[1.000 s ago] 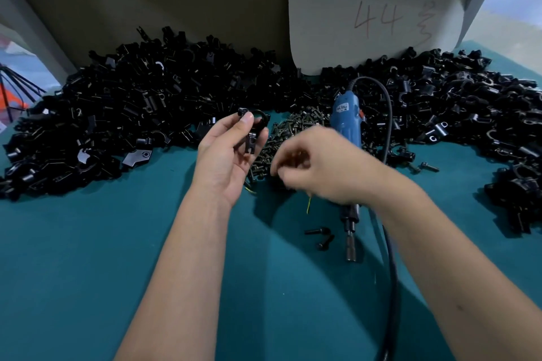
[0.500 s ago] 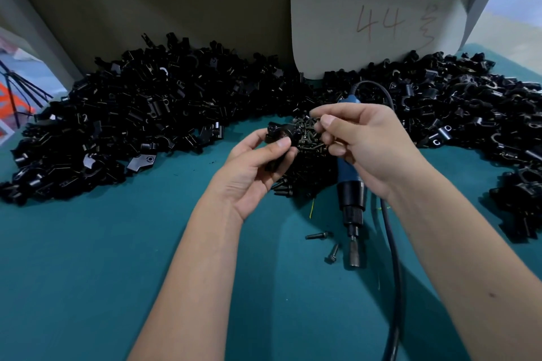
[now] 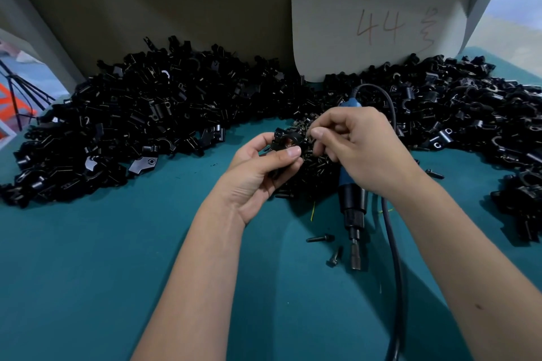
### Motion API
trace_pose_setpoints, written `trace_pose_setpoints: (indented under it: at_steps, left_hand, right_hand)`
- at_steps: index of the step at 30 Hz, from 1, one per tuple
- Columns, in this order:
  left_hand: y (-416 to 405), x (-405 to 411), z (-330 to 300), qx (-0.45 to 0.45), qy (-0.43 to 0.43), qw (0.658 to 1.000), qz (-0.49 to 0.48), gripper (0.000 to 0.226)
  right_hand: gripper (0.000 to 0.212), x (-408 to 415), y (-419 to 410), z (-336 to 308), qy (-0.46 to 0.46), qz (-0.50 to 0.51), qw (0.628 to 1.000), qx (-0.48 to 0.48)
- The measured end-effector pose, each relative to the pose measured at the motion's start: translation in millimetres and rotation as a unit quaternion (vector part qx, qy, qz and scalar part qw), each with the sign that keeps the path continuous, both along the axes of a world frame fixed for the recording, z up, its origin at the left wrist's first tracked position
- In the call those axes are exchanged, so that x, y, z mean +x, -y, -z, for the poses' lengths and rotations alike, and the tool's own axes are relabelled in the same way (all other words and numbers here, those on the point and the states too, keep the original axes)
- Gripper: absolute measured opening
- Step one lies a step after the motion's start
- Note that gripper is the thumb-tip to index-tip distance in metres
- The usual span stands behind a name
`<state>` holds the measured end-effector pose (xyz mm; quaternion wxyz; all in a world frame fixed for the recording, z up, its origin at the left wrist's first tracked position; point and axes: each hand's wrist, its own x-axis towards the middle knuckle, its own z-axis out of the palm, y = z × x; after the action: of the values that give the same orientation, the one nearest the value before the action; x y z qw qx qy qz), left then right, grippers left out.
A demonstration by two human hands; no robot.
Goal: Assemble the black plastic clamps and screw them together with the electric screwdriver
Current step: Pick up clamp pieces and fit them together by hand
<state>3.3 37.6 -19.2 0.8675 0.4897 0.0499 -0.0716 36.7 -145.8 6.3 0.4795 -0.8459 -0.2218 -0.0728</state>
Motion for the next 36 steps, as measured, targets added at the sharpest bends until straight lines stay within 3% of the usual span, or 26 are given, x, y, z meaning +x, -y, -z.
trace_pose_setpoints:
  at_steps: [4,10,12,15,18,22,24,29,33,36]
  left_hand:
    - [-0.5,-0.1,-0.1,0.001,0.000,1.000,0.003,0.039]
    - [-0.5,0.7,1.5,0.012,0.005,1.000,0.016,0.035]
    - [-0.1,1.0,1.2,-0.001,0.009,1.000,0.016,0.030]
    - [2.5,0.5,-1.2,-0.053,0.012,0.998,0.016,0.019]
    - [7.0,-1.5,-2.8,-0.094,0.007,0.995,0.022,0.017]
    - [16.0,-3.7,-2.9,-0.140,-0.014,0.989,0.037,0.016]
    - [18.3,-4.0,-3.3,-0.158,-0.020,0.987,0.036,0.016]
    - [15.4,-3.1,-5.9,-0.135,-0.021,0.990,0.019,0.011]
    - [16.1,-2.2,-1.6,-0.127,-0.013,0.991,0.026,0.016]
    - [16.6,-1.2,0.3,-0.122,-0.011,0.992,0.035,0.024]
  right_hand:
    - [0.019,2.0,1.7,0.3,0.012,0.006,0.998,0.056]
    - [0.014,-0.1,-3.3,6.1,-0.006,-0.022,1.000,0.017]
    - [0.011,0.4,-3.3,5.3,-0.026,-0.032,0.998,0.053]
    - [0.005,-0.8,-3.7,4.2,-0.092,-0.052,0.977,0.187]
    - [0.009,-3.9,-7.9,3.5,-0.157,-0.057,0.951,0.260]
    - [0.020,-4.3,-11.0,4.1,-0.276,-0.099,0.889,0.352]
    - [0.010,-5.0,-11.4,3.4,-0.291,-0.110,0.882,0.355]
    - [0.024,-5.3,-10.5,2.7,-0.313,-0.119,0.867,0.370]
    - [0.015,-9.5,-17.8,1.2,-0.292,-0.093,0.869,0.390]
    - [0.032,-11.7,-22.0,1.5,-0.295,-0.062,0.858,0.416]
